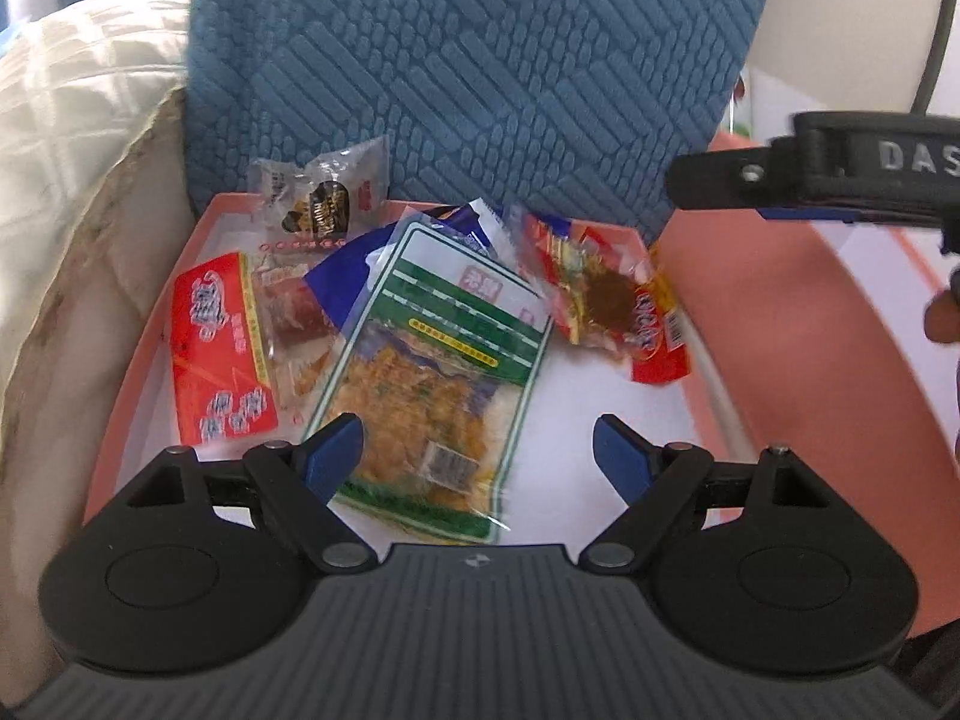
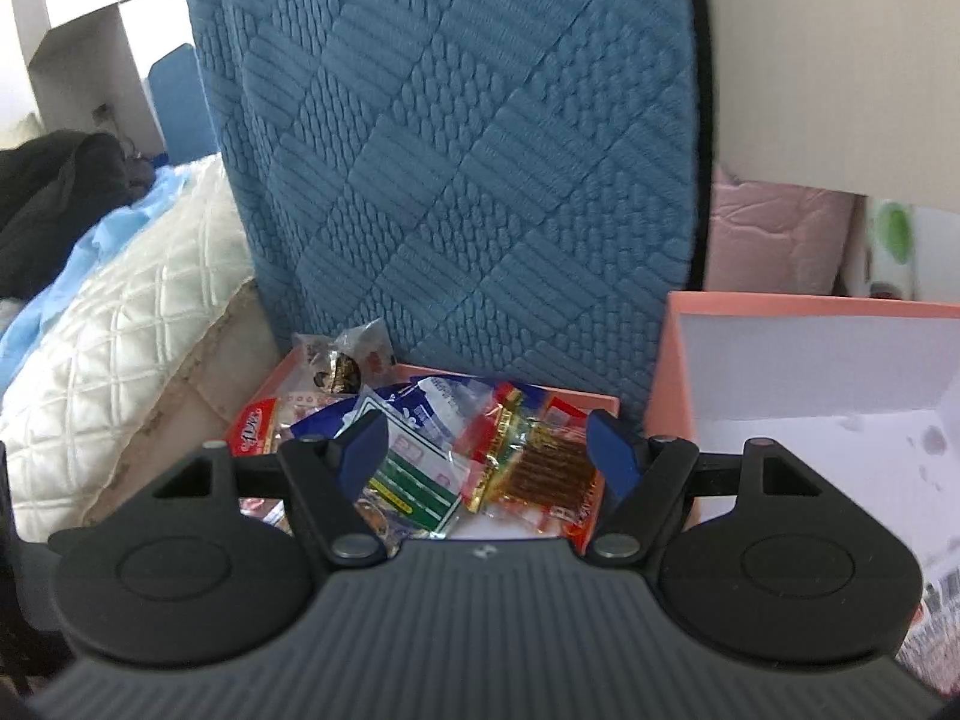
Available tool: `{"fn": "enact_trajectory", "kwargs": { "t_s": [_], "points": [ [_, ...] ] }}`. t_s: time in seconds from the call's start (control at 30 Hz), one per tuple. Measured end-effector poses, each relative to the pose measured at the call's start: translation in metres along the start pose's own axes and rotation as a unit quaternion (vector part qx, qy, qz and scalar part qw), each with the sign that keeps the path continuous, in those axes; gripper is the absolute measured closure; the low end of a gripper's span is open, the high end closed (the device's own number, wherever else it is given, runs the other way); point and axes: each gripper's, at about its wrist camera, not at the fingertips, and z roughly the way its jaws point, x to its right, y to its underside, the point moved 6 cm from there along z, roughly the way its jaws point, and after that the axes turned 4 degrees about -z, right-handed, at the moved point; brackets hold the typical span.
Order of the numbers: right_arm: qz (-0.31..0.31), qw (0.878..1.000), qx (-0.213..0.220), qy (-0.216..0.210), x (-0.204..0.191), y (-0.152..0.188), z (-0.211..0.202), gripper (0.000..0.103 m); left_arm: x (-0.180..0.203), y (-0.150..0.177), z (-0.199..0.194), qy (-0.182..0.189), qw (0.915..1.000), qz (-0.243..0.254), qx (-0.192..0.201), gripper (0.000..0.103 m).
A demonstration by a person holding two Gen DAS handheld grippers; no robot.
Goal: Organize snacks
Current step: 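Grasp the green-labeled packet with left gripper while right grasps a red snack packet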
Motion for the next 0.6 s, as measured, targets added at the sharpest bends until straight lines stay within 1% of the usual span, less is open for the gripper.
{"fn": "enact_trajectory", "kwargs": {
  "t_s": [0.13, 0.27, 0.33, 0.4, 0.5, 0.6],
  "points": [
    [-0.010, 0.999, -0.034, -0.006, 0.000, -0.001, 0.029, 0.028, -0.004, -0.008, 0.013, 0.000, 1.0000, 0.003, -0.006, 0.016],
    [-0.019, 0.998, -0.060, -0.008, -0.001, -0.002, 0.053, 0.028, -0.005, -0.013, 0.028, -0.040, 0.9987, 0.029, -0.011, 0.014],
    [-0.023, 0.997, -0.071, -0.008, -0.001, -0.001, 0.065, 0.028, -0.007, -0.012, 0.034, -0.054, 0.9978, 0.034, -0.017, 0.011],
    [-0.021, 0.996, -0.085, -0.011, -0.002, 0.001, 0.077, 0.028, -0.007, -0.009, 0.038, -0.064, 0.9967, 0.043, -0.025, 0.011],
    [-0.018, 0.994, -0.106, -0.022, -0.004, 0.005, 0.093, 0.028, -0.005, -0.004, 0.043, -0.085, 0.9937, 0.067, -0.033, 0.006],
    [-0.033, 0.992, -0.122, -0.011, -0.004, 0.009, 0.106, 0.028, -0.003, -0.001, 0.047, -0.104, 0.9899, 0.090, -0.035, 0.005]
  ]
}}
